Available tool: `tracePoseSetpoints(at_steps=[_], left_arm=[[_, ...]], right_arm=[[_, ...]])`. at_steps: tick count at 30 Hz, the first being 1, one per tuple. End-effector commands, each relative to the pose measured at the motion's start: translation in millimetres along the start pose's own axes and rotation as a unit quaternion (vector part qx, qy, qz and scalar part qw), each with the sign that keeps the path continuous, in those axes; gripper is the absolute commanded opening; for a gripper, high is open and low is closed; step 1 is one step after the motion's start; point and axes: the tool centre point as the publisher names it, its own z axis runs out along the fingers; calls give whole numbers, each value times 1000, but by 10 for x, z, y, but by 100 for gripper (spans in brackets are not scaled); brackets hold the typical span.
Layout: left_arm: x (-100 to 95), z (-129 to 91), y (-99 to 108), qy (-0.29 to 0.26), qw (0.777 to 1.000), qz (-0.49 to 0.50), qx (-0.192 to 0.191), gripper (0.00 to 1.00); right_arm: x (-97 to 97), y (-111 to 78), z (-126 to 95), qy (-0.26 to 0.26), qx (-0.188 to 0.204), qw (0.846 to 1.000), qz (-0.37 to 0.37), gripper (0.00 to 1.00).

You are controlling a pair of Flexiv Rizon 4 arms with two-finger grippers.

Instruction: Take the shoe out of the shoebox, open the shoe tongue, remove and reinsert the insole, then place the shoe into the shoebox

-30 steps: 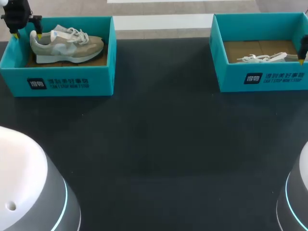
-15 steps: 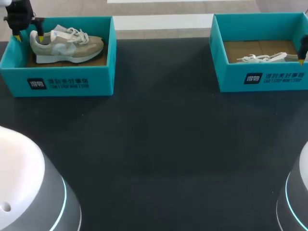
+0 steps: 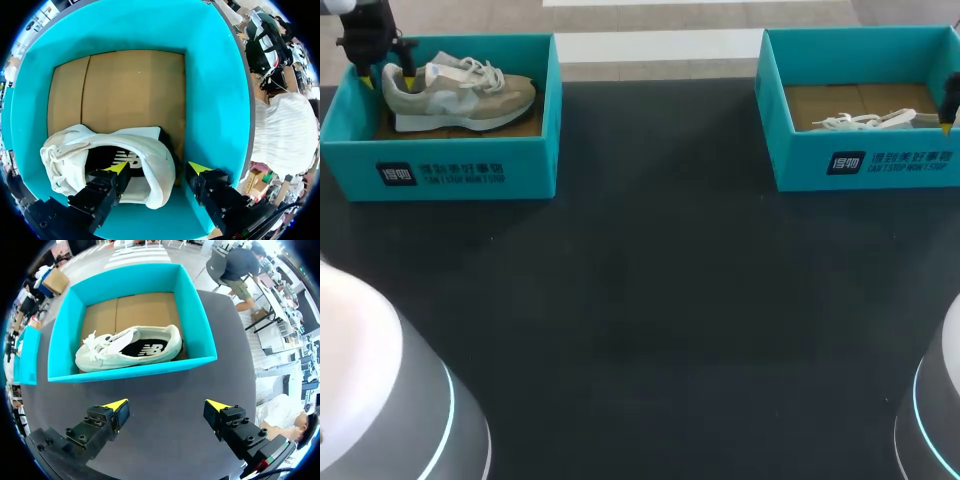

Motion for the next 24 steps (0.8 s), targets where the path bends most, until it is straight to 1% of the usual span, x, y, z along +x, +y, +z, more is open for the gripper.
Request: tracePoseSetpoints(at_steps=[1,3,5,7,9,10,11,13,15,17,19,22,23,24], left_arm=[[2,52,95,1,1000,3,10,78],[16,75,120,2,1000,3,12,77],[30,110,140,6,1000,4,12,74],[39,146,158,8,1000,4,13,69],[38,164,164,11,1000,6,16,65],[35,174,159,11,1000,7,17,60],[30,185,153,12,1000,8,20,57],[21,207,141,11,1000,8,22,54],[14,238,132,15,1000,7,26,55],[16,246,122,18,999,8,25,48],[31,225,87,21,999,9,30,44],[79,198,36,41,998,18,45,33],[91,183,17,47,997,24,49,22],[100,166,5,52,997,27,51,7]], right_arm=[[3,-3,1,0,-1,1000,0,100],[3,-3,1,0,-1,1000,0,100],[3,-3,1,0,-1,1000,0,100],[3,-3,1,0,-1,1000,0,100],[3,-3,1,0,-1,1000,0,100],[3,-3,1,0,-1,1000,0,100],[3,-3,1,0,-1,1000,0,100],[3,-3,1,0,-1,1000,0,100],[3,-3,1,0,-1,1000,0,100],[3,-3,1,0,-1,1000,0,100],[3,-3,1,0,-1,1000,0,100],[3,-3,1,0,-1,1000,0,100],[3,-3,1,0,-1,1000,0,100],[3,-3,1,0,-1,1000,0,100]])
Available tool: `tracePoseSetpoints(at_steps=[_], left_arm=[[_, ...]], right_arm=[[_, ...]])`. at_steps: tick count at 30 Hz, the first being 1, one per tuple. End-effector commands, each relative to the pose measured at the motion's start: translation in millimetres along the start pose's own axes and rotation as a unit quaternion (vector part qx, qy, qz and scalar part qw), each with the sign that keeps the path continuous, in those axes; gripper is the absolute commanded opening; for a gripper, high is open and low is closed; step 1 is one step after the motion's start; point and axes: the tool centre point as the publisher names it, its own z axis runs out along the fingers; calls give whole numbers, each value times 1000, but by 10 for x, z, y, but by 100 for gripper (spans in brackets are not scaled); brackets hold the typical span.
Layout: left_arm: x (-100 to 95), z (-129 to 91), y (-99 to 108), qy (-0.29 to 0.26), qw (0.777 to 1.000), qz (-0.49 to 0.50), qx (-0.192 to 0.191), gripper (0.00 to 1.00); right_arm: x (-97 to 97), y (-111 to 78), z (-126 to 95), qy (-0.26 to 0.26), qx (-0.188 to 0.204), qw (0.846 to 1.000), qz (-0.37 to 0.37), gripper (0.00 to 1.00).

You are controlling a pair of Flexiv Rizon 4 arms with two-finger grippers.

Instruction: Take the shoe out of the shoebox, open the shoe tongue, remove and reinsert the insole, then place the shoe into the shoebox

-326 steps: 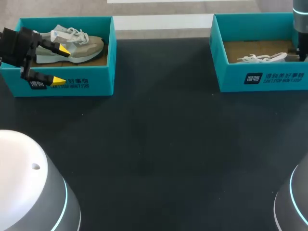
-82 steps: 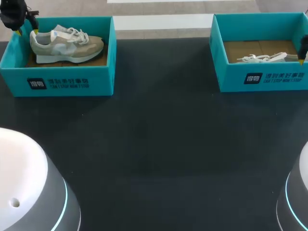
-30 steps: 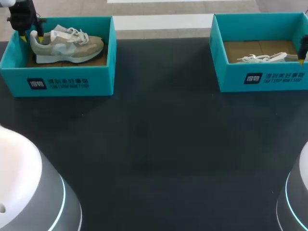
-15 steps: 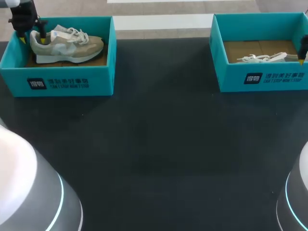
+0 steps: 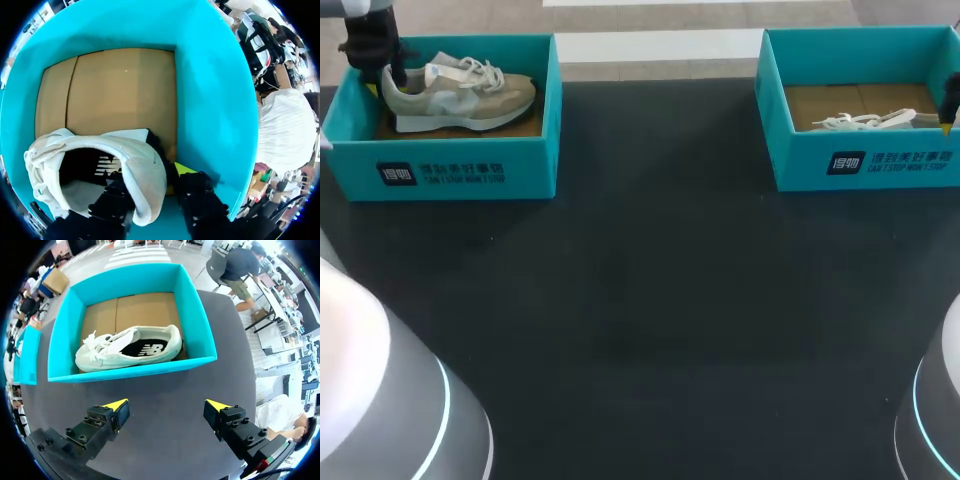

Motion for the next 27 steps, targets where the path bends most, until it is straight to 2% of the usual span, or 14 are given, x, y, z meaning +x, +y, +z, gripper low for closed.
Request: tracePoseSetpoints(at_steps=[1,7,11,19,27], left_arm=[[-10,-91,-4,16,1000,11,15,0],[28,-249,-19,27,999,25,9,0],[86,-449,-36,39,998,36,13,0],[253,-1106,-229,74,995,56,47,0],[357,-1844,-353,80,995,50,23,0]], right_arm=[[3,-3,2,0,-1,1000,1,100],[3,-3,2,0,-1,1000,1,100],[3,-3,2,0,-1,1000,1,100],[3,-3,2,0,-1,1000,1,100],[3,-3,2,0,-1,1000,1,100]])
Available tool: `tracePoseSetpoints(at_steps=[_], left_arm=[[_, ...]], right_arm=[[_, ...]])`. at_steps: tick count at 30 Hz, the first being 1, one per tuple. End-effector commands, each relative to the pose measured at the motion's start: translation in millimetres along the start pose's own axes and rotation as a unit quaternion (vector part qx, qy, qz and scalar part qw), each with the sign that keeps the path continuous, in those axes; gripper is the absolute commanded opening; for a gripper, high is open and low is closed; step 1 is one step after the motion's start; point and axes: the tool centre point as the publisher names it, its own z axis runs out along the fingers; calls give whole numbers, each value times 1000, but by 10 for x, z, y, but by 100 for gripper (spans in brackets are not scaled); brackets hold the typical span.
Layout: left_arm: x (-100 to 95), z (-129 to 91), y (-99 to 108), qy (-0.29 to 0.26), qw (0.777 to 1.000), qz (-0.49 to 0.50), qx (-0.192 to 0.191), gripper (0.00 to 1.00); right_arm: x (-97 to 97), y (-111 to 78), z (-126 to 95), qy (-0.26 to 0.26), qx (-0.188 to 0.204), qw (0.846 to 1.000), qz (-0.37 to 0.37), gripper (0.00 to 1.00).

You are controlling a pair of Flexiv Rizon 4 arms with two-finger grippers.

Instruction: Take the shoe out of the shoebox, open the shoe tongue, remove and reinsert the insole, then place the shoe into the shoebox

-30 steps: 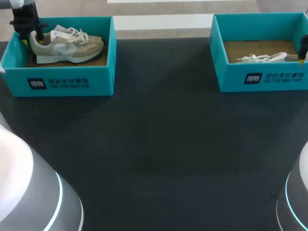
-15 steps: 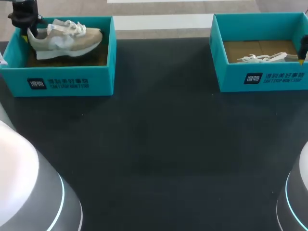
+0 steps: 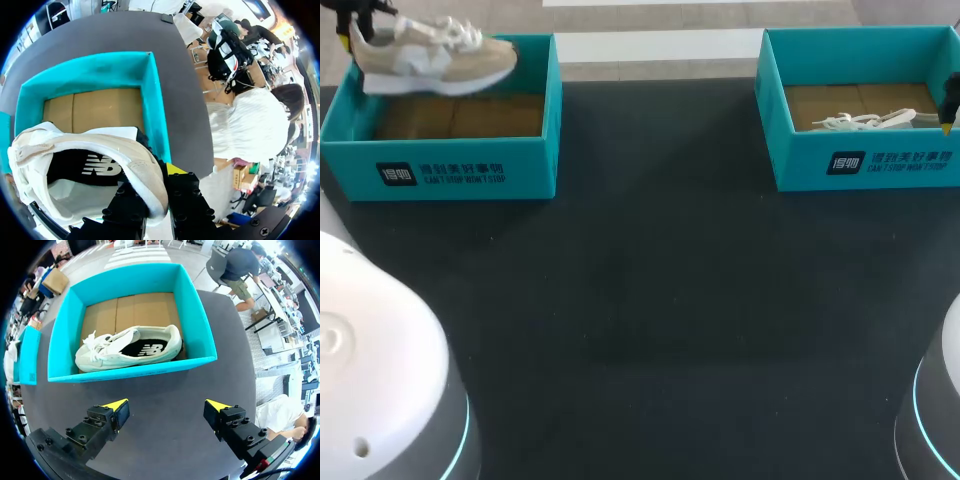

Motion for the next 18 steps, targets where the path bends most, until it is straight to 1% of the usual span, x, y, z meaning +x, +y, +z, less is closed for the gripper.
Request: tracePoseSetpoints(at_steps=[1,6,8,9,10,11,18], left_arm=[[100,-733,-277,10,1000,0,-21,0],[133,-1069,-414,13,998,-17,-58,0],[141,-1159,-461,15,998,-25,-60,0],[144,-1232,-497,17,997,-46,-55,0],[139,-1267,-508,11,997,-54,-57,0],[124,-1342,-540,-15,997,-69,-26,0],[124,-1342,-540,-15,997,-69,-26,0]], right_arm=[[4,-3,2,0,-1,1000,0,100],[4,-3,2,0,-1,1000,0,100],[4,-3,2,0,-1,1000,0,100],[4,-3,2,0,-1,1000,0,100],[4,-3,2,0,-1,1000,0,100],[4,-3,2,0,-1,1000,0,100],[4,-3,2,0,-1,1000,0,100]])
